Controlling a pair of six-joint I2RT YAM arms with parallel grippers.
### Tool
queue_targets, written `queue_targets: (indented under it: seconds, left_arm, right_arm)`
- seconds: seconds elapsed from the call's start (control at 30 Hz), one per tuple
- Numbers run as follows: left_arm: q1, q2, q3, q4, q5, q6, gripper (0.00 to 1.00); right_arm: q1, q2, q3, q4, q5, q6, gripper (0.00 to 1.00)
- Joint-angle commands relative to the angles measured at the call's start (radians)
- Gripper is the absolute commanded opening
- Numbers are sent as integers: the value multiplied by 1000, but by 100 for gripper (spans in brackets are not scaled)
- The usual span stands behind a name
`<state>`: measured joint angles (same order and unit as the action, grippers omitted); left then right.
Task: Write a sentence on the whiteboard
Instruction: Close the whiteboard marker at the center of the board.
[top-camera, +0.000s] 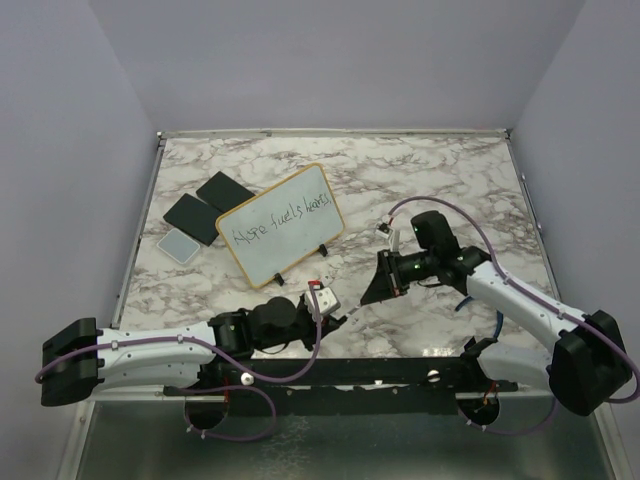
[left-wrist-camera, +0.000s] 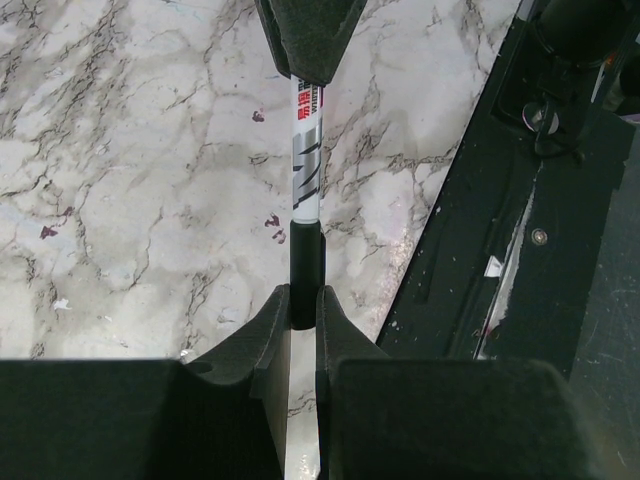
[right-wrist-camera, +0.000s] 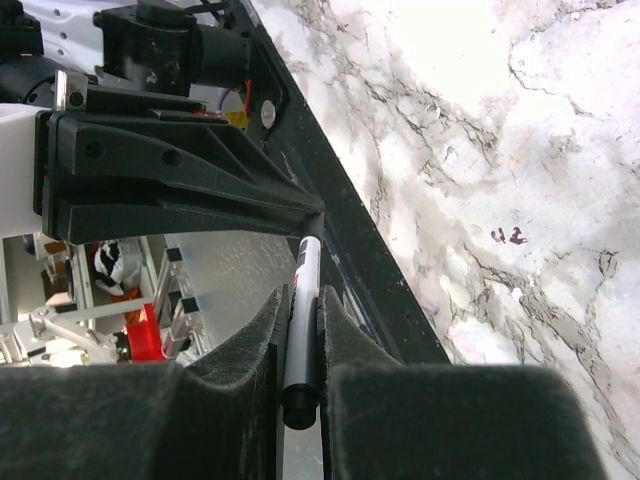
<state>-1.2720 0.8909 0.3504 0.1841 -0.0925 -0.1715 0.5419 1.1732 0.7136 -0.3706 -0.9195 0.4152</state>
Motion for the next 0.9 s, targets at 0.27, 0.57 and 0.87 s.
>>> queue_targets:
  seconds: [0.27,0.57,0.87]
  left_arm:
    - [9,-36,12,347,-108,-13,0]
    - [10,-40,-7,365,-108,-27,0]
    - [9,-36,-15,386,-112,-28,0]
  right_arm:
    - [105,29,-57,31,-54,101,1]
    - [138,31,-74,71,-38,136,1]
    - [162,42,-83,86,-19,150,1]
